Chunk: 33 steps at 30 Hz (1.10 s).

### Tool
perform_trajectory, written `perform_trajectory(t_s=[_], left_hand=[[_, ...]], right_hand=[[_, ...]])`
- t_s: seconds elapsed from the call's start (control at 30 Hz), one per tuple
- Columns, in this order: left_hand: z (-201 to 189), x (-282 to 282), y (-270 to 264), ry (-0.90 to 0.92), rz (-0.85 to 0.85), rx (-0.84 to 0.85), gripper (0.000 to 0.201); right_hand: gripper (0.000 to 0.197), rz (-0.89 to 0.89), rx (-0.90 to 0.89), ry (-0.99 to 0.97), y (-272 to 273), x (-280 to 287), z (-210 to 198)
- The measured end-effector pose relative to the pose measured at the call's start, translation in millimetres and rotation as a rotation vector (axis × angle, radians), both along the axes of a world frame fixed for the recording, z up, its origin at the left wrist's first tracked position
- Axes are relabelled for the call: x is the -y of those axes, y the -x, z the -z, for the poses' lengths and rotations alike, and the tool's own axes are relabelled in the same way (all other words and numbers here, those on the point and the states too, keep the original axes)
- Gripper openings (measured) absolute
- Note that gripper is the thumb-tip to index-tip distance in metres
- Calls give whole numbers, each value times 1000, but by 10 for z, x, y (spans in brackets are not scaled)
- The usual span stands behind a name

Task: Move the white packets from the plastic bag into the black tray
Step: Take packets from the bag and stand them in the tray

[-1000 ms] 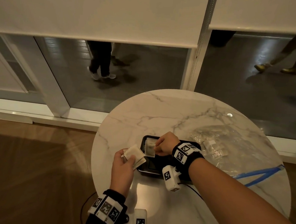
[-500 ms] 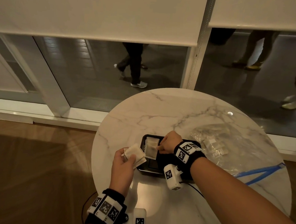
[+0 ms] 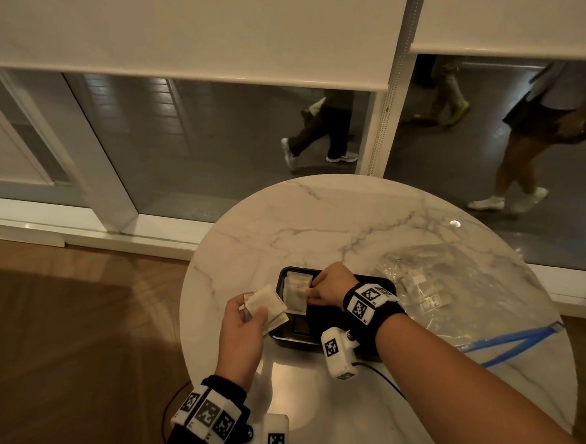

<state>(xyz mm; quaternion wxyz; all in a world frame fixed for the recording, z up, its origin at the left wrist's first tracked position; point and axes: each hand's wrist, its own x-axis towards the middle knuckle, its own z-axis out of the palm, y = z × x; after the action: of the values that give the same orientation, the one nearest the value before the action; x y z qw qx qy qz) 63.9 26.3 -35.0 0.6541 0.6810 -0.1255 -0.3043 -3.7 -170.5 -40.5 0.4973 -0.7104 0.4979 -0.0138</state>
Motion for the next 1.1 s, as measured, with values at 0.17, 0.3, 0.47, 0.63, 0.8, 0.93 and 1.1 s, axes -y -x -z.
perform_trajectory(t_s=[0.17, 0.3, 0.47, 0.63, 0.8, 0.93, 1.1], left_hand=[[-14, -2, 10, 2, -1, -4, 27], [-23, -3, 10, 3, 3, -17, 27], [-25, -17, 10, 14, 2, -17, 27], [-89, -45, 43, 13, -3, 29, 27], [-186, -64, 69, 20, -35, 130, 29], [-286, -37, 133, 83, -19, 160, 30], [-366, 30, 235, 144, 23, 59, 34]], right_hand=[[27, -15, -34, 47, -6, 42, -1], [39, -116, -167, 183, -1, 24, -26], [39, -108, -119, 124, 38, 43, -41], [29, -23, 5, -3, 135, 41, -119], [14, 66, 232, -83, 320, -73, -327], [15, -12, 406, -148, 496, -376, -623], [17, 11, 559, -142, 635, -676, -606]])
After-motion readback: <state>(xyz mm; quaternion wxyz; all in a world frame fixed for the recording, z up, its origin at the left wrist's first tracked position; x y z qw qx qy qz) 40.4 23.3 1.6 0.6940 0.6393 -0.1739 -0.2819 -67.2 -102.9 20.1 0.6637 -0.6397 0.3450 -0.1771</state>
